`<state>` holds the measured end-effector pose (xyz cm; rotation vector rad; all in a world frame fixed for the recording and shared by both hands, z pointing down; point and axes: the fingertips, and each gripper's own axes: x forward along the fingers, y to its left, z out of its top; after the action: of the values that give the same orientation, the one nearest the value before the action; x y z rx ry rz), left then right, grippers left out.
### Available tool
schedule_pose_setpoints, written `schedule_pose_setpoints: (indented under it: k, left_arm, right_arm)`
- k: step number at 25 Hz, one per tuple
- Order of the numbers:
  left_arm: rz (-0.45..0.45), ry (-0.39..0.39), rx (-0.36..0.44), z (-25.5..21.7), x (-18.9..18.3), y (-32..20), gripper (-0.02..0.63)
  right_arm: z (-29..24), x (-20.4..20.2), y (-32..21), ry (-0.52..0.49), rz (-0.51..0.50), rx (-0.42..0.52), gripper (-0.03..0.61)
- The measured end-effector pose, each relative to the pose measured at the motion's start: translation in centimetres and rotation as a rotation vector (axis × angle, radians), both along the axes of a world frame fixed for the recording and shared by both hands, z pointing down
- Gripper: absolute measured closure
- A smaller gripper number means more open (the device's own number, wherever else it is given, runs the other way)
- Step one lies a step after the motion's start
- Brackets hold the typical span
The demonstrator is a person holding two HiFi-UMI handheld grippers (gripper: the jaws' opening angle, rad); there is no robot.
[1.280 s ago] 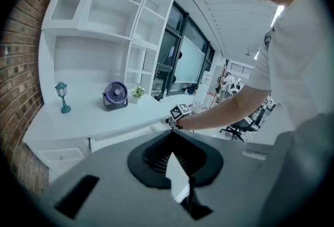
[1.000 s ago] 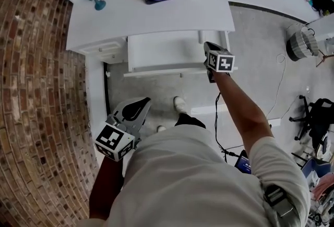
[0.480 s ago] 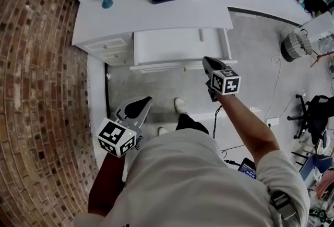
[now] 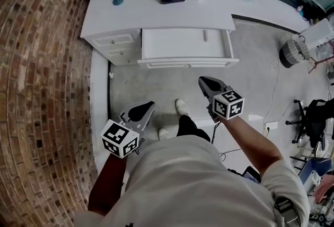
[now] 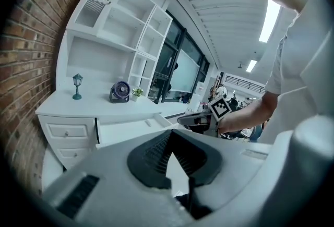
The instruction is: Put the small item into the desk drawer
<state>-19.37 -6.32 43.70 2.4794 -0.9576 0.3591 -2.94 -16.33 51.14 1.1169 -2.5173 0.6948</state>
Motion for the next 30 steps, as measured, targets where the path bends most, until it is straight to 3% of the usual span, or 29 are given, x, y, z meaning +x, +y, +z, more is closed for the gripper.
schedule_pose_setpoints:
  k: [13, 30]
  left_arm:
    - [0.001, 0.014, 0.018, -0.2, -1.7, 5.2, 0.609]
    - [-0.007, 0.027, 0.018, 0.3, -2.5, 9.3, 0.609]
  right_arm:
    - [-4.7, -4.7, 9.1, -0.066, -0.132, 0.035, 0.566]
    - [-5.0, -7.0, 15.0, 0.012, -0.242, 0.111, 0.566]
